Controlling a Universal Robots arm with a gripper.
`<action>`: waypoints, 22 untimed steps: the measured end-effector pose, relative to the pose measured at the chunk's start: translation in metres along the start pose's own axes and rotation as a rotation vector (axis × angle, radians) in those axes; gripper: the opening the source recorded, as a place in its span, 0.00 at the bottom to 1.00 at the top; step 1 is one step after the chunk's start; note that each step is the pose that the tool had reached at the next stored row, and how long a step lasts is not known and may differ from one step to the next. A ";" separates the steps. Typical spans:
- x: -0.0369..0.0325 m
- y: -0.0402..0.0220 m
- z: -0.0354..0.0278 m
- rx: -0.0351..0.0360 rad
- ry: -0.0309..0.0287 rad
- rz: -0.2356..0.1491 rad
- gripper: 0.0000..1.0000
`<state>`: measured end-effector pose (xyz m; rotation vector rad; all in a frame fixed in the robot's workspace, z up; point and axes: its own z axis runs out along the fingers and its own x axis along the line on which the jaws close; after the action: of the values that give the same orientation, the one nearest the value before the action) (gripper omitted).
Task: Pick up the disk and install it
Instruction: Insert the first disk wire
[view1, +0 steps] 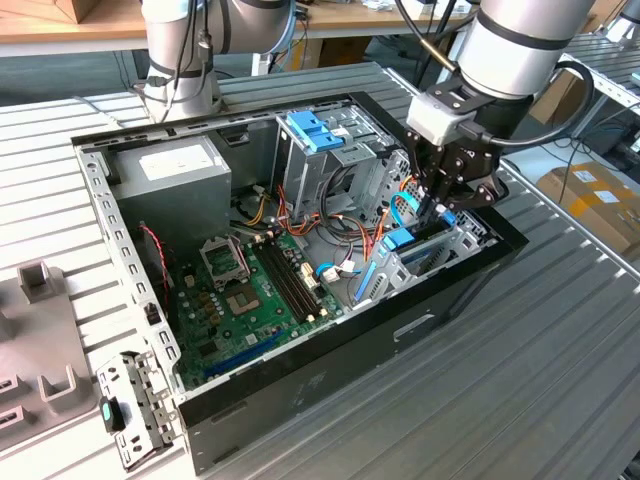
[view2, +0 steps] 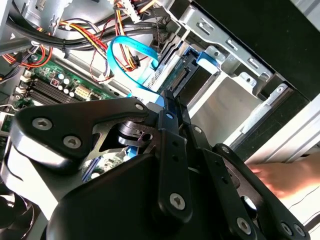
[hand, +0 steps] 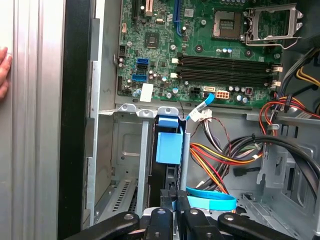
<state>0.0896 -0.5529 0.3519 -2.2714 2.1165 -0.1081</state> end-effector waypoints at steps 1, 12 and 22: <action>0.0000 0.0008 -0.0002 0.0061 0.0043 0.000 0.16; -0.0024 0.0040 -0.0022 0.0194 0.0334 -0.001 0.16; -0.0066 0.0058 -0.0023 0.0207 0.0481 0.006 0.16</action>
<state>0.0832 -0.5467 0.3536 -2.2737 2.1343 -0.1854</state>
